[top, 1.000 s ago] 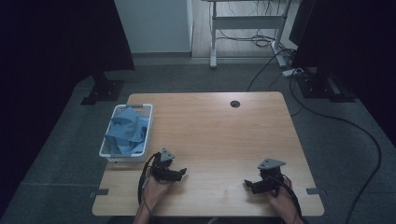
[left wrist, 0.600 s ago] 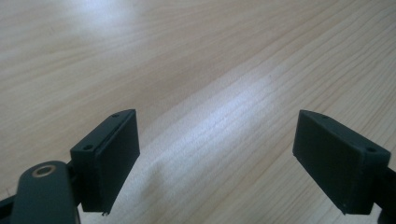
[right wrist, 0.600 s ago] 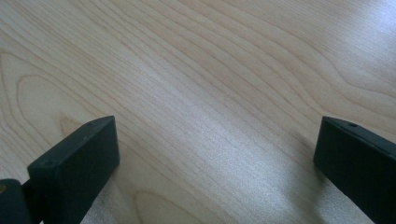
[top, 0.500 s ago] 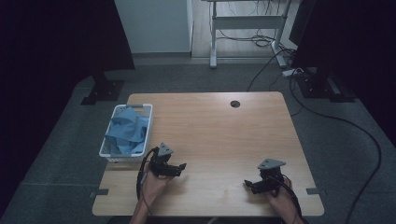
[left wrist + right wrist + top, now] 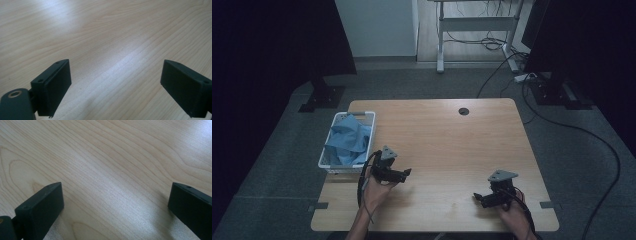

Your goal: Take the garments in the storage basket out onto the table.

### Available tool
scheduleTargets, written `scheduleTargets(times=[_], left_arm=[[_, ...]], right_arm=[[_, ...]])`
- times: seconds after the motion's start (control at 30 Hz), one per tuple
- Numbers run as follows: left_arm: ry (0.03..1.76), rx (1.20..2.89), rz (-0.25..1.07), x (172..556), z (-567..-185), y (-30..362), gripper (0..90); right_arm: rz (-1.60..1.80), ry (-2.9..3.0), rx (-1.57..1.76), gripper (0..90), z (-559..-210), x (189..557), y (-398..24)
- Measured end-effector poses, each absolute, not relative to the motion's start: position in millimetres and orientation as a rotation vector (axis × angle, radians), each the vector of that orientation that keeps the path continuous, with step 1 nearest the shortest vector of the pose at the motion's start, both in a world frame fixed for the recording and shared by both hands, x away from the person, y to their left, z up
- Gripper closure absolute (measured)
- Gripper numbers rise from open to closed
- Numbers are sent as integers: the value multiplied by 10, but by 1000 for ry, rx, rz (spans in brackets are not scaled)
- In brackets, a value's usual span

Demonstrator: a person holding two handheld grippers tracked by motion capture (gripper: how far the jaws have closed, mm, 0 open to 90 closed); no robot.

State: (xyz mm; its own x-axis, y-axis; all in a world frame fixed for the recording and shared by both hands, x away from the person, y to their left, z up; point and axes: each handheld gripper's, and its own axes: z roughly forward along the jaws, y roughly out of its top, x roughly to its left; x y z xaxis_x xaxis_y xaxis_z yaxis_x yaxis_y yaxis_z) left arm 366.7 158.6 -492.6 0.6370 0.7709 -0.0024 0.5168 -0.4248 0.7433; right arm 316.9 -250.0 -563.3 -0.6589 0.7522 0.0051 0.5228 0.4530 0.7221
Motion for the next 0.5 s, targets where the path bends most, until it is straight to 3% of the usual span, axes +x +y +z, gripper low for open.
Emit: scheduleTargets(times=[0.5], left_arm=[[1037,2112,452,3877,-4754,1680,8]], right_arm=[[1024,2392,1088,0,-5633,3169,-2500]])
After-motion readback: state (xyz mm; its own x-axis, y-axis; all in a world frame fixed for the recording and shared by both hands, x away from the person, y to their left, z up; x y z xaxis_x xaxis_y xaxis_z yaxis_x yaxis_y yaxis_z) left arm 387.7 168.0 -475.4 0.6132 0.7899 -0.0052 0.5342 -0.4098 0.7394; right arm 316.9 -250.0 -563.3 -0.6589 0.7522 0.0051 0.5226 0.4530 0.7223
